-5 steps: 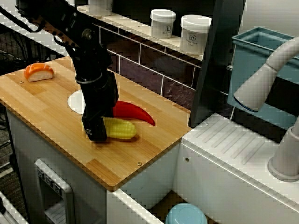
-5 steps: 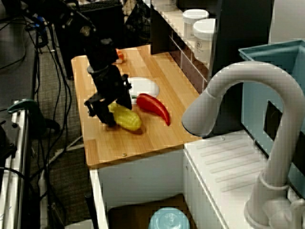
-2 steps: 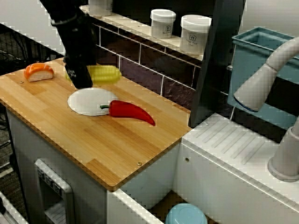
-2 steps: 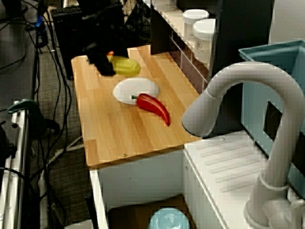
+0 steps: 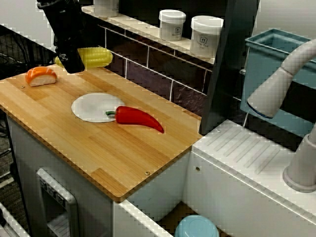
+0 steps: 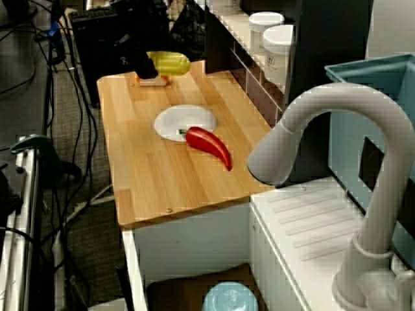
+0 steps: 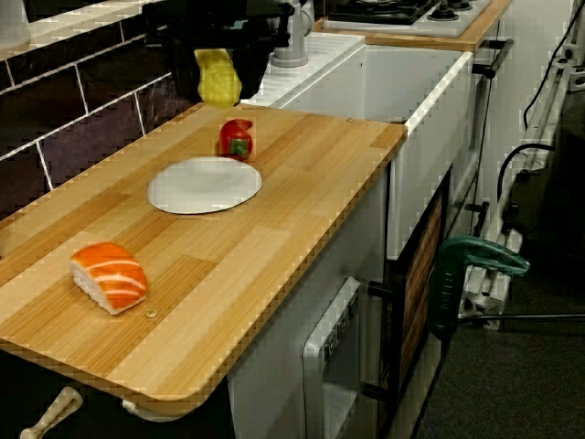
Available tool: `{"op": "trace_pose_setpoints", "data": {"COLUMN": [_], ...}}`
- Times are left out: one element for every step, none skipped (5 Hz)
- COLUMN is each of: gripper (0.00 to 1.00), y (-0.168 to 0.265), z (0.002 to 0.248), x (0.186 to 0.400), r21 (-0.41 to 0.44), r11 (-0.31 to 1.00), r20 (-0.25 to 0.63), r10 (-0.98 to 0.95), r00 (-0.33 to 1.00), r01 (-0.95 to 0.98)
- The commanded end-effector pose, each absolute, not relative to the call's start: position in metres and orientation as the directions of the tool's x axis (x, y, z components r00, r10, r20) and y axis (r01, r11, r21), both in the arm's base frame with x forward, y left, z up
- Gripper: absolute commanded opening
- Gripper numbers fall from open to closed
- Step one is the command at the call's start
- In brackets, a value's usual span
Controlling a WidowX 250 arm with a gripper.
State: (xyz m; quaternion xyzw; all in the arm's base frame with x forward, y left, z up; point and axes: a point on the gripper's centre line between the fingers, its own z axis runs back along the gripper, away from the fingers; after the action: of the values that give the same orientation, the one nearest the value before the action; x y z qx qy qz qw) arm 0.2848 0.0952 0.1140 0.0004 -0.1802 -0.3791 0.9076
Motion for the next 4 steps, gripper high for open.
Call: {"op": "trace_pose_setpoints", "data": {"gripper": [0.0,0.0,0.0,0.0], "y": [0.125,0.118,0.102,0.085], "z": [0.106,0.097,0.086,0.071], "x": [0.275,0.275,0.279,0.285], "r21": [0.189,0.19,0.184,0.212], "r11": [0.754,0.749,0.751,0.756], "r20": [0.321,0.31,0.303,0.282], "r10": [-0.652,-0.66,-0.657,-0.655], "r00": [0.686,0.685,0.691,0.702], "r01": [0.629,0.635,0.634,0.62]}}
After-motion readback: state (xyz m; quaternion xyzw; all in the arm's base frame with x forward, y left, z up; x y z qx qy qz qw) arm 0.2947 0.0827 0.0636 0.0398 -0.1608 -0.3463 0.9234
